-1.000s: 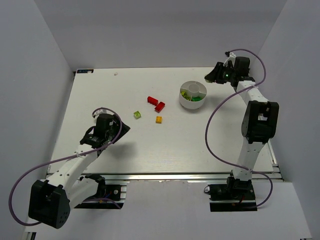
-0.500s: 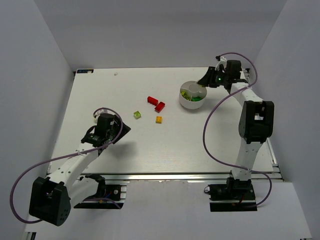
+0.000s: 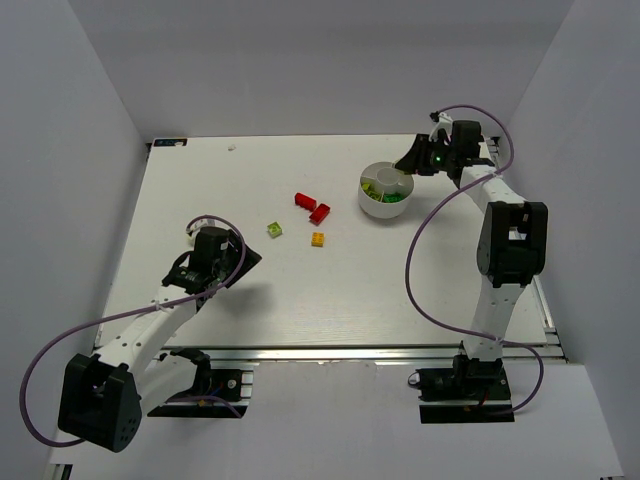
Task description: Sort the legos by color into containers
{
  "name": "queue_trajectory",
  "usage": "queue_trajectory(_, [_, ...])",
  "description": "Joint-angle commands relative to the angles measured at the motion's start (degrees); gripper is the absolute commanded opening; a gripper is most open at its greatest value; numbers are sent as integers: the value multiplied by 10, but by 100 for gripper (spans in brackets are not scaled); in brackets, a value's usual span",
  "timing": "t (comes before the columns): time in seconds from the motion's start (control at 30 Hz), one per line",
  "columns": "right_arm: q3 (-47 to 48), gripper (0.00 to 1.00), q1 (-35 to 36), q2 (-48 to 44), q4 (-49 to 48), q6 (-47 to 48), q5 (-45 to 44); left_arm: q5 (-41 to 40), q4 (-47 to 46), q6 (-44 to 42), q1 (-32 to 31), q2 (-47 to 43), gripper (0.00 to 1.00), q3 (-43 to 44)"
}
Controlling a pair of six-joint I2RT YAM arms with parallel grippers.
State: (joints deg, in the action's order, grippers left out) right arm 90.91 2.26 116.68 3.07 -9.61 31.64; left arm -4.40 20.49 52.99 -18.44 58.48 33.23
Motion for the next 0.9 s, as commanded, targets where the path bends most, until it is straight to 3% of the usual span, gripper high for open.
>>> queue_trajectory(0.0, [-9, 29, -2, 5, -11, 13, -3, 3, -6, -3, 4, -8, 69, -3])
queue_trajectory(0.47, [-11, 56, -2, 5, -15, 12, -6, 3, -3, -2, 4, -10, 68, 1])
queue_trajectory(0.87, [25, 66, -16, -24, 0, 53, 32, 12, -15, -5, 4, -10, 69, 5])
